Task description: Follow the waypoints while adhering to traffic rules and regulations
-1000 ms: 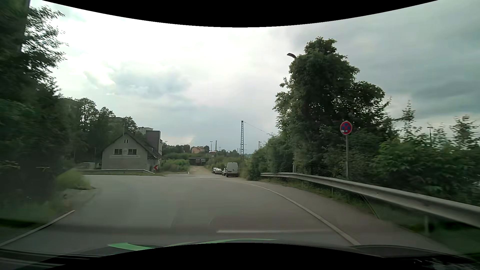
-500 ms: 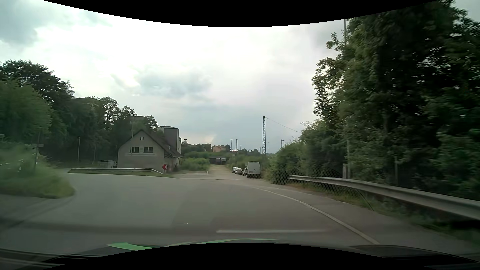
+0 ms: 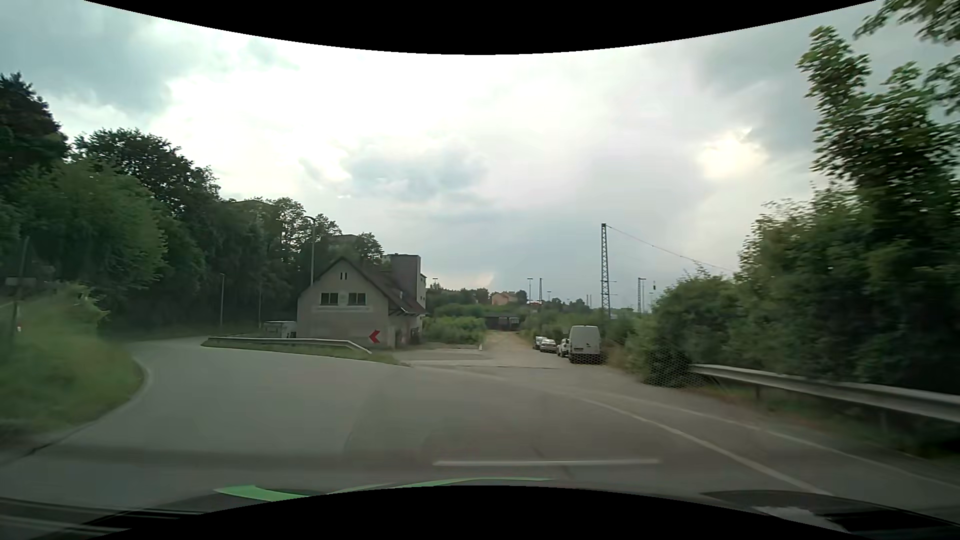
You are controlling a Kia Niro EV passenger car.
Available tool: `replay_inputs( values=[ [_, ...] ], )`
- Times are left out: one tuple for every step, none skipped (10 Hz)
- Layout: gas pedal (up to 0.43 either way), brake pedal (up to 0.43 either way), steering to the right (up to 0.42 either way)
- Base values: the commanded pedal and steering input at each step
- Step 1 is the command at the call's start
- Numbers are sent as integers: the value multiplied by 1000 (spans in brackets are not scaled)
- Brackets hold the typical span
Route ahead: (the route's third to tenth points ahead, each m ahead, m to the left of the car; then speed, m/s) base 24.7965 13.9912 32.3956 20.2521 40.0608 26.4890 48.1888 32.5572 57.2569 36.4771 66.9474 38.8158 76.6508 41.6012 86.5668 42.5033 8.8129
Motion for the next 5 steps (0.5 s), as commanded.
replay_inputs(
  values=[
    [118, 0, -199],
    [118, 0, -202],
    [130, 0, -202],
    [130, 0, -202],
    [130, 0, -202]
  ],
)
